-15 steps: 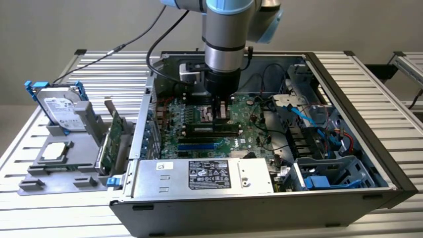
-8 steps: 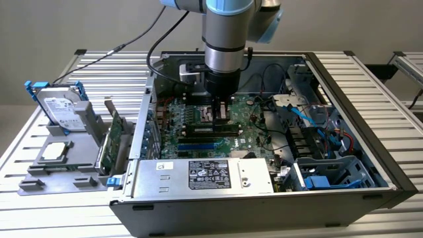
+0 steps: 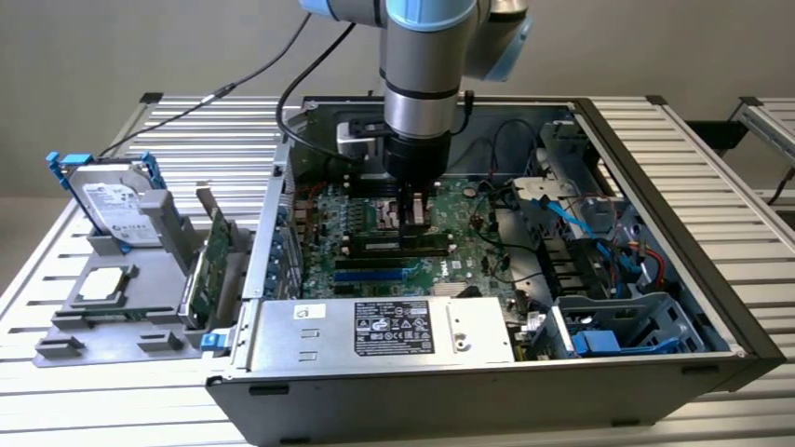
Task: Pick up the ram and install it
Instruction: 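Insert the ram into the slot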
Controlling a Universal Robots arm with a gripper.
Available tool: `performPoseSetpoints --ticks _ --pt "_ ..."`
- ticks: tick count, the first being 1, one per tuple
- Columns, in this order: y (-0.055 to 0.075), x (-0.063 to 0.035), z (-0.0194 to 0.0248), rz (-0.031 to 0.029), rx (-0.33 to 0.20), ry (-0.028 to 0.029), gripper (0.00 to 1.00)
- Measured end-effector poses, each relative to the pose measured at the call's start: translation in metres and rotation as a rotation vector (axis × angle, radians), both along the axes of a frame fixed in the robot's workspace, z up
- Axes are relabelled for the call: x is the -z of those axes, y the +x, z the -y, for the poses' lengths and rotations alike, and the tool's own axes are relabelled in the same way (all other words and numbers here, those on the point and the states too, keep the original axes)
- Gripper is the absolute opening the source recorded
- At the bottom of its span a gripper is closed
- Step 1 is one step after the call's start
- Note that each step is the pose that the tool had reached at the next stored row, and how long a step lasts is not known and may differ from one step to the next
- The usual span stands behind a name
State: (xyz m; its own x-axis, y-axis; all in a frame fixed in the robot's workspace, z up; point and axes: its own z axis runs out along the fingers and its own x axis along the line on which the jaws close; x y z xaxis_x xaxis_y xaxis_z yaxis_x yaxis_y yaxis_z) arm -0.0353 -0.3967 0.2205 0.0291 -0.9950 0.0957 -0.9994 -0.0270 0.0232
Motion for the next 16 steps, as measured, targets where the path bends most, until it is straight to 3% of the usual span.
performPoseSetpoints --ticks 10,16 --pt "-0.0005 0.0003 -0.0019 0.0001 0.000 -0.0018 0.14" --pt "-0.0005 0.0013 -0.0020 0.0000 0.000 -0.0096 0.14"
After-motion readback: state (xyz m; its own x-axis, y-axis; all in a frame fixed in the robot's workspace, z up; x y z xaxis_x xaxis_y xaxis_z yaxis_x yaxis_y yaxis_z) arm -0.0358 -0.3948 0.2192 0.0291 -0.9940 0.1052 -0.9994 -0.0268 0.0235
